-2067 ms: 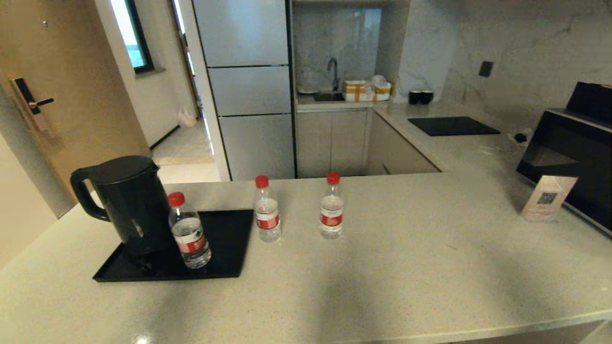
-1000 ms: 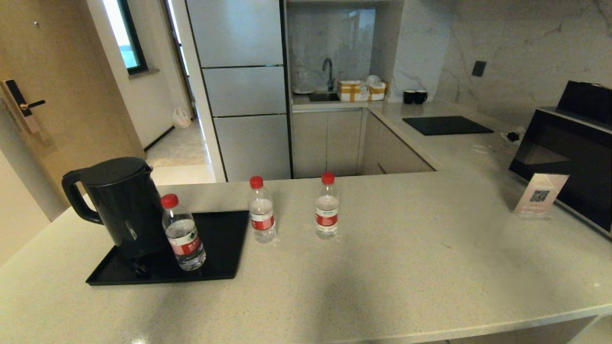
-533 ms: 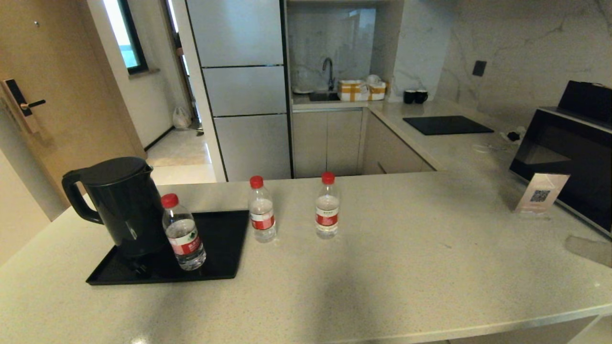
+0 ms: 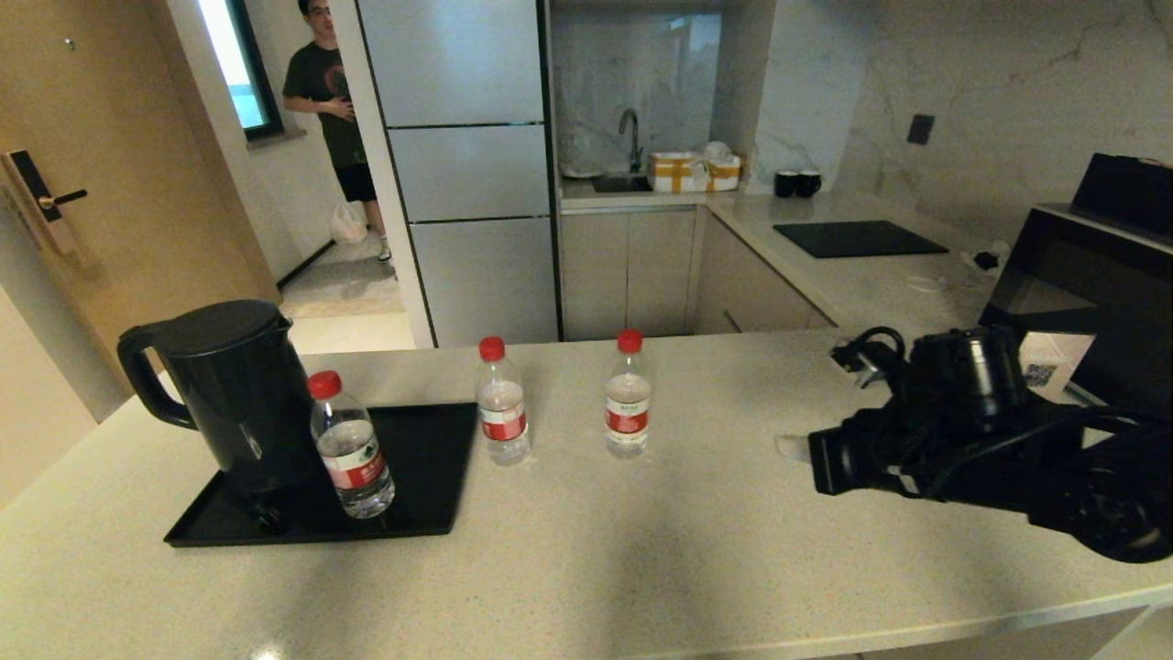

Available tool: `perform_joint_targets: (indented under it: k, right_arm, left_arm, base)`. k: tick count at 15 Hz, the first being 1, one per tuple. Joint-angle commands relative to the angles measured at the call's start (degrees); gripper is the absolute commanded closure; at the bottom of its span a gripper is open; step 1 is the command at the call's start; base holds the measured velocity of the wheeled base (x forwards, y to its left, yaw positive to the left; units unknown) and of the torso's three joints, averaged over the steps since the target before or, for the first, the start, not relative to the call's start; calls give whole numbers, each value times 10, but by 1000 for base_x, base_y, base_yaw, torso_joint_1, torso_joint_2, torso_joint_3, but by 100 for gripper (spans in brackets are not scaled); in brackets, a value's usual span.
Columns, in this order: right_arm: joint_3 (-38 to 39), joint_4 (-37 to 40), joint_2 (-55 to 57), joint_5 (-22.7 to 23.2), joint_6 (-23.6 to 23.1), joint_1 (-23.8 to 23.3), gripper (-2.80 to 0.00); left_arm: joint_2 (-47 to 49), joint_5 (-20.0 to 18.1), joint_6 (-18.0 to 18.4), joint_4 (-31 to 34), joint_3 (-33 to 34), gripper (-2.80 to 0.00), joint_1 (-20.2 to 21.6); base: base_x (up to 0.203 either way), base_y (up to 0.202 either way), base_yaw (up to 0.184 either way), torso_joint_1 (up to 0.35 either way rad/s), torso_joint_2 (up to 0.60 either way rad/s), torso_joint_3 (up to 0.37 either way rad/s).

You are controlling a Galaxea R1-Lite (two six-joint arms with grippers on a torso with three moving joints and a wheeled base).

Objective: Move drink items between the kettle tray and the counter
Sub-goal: Pick up the bottled water

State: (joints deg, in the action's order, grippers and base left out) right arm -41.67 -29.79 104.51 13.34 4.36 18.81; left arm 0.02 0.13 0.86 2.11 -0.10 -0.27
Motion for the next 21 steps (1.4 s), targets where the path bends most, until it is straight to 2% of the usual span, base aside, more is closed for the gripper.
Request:
perform_joint_targets:
  k: [1,2,3,5,10,13,19,21]
  right_arm:
    - [-47,-27,83,7,-8,25,0]
    - [-54,-20,89,11,-9,34,0]
    - [-60,-19,93,14,-8,37,-280]
    - [-90,-18,102,17,-8,38,-280]
    - [-108,-30,136,26,-14,65,-280]
    - [-119,-95,178,22,-18,82,-280]
    - [-205,-101,238,12,-19,97,-280]
    - [-263,-92,267,0,-25,98,-280]
  left_arm:
    - [0,0,0,0,0,0,0]
    - [-1,0,0,0,0,0,0]
    - [0,0,0,0,0,0,0]
    - [0,0,0,0,0,0,0]
    - [0,0,0,0,0,0,0]
    - [0,0,0,0,0,0,0]
    - [0,0,0,0,0,0,0]
    - [0,0,0,0,0,0,0]
  base:
    - [0,0,0,0,0,0]
    - [0,0,0,0,0,0]
    - [0,0,0,0,0,0]
    - [0,0,0,0,0,0]
    - [0,0,0,0,0,0]
    - [0,0,0,0,0,0]
    - [0,0,0,0,0,0]
    - [0,0,0,0,0,0]
